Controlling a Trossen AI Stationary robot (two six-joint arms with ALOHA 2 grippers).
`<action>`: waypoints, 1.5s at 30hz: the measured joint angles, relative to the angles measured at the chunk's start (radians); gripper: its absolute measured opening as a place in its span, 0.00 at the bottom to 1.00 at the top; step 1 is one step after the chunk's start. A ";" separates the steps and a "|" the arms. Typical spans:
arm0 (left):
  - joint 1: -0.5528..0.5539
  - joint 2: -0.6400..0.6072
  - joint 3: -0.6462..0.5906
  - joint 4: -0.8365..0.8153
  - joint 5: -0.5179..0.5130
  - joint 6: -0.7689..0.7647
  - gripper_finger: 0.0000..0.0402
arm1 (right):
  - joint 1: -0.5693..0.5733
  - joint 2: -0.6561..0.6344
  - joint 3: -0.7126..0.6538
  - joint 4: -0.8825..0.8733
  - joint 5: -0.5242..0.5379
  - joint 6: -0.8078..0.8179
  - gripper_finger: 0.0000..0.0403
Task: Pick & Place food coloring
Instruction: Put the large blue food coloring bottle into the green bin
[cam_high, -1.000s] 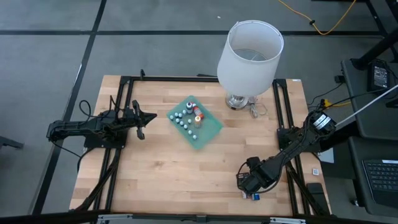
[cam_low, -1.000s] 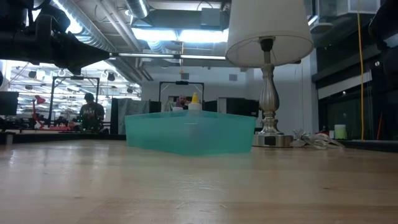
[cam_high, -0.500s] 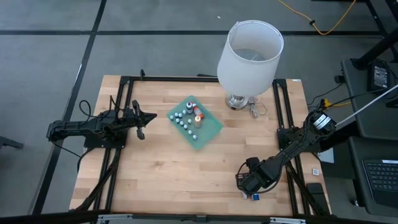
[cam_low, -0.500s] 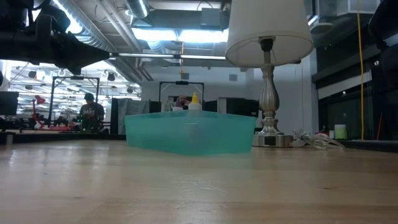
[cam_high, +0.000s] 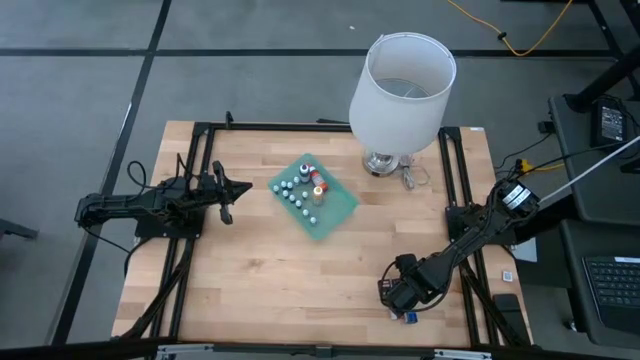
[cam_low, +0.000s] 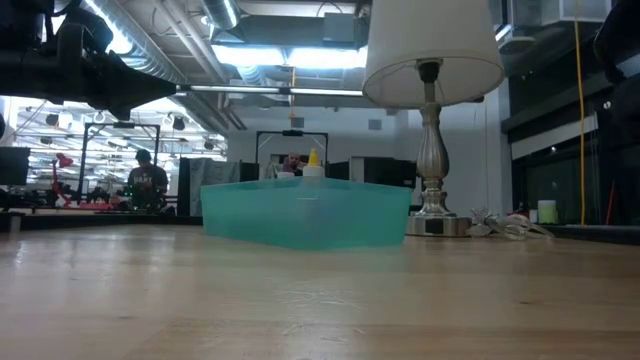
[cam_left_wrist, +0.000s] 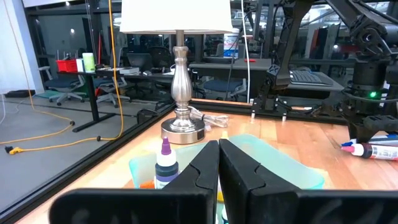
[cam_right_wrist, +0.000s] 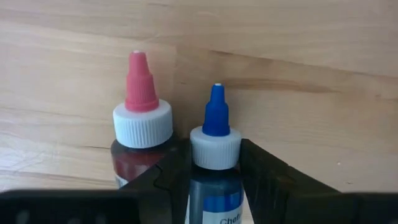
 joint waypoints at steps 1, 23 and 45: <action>0.000 0.000 0.000 0.000 0.000 0.000 0.02 | 0.000 0.000 0.000 0.000 0.000 0.000 0.32; 0.000 0.000 0.000 0.000 0.000 0.000 0.03 | 0.000 -0.017 0.064 -0.144 0.056 -0.001 0.31; 0.000 0.000 0.000 0.000 0.000 0.000 0.03 | -0.076 -0.133 0.084 -0.231 0.301 -0.064 0.31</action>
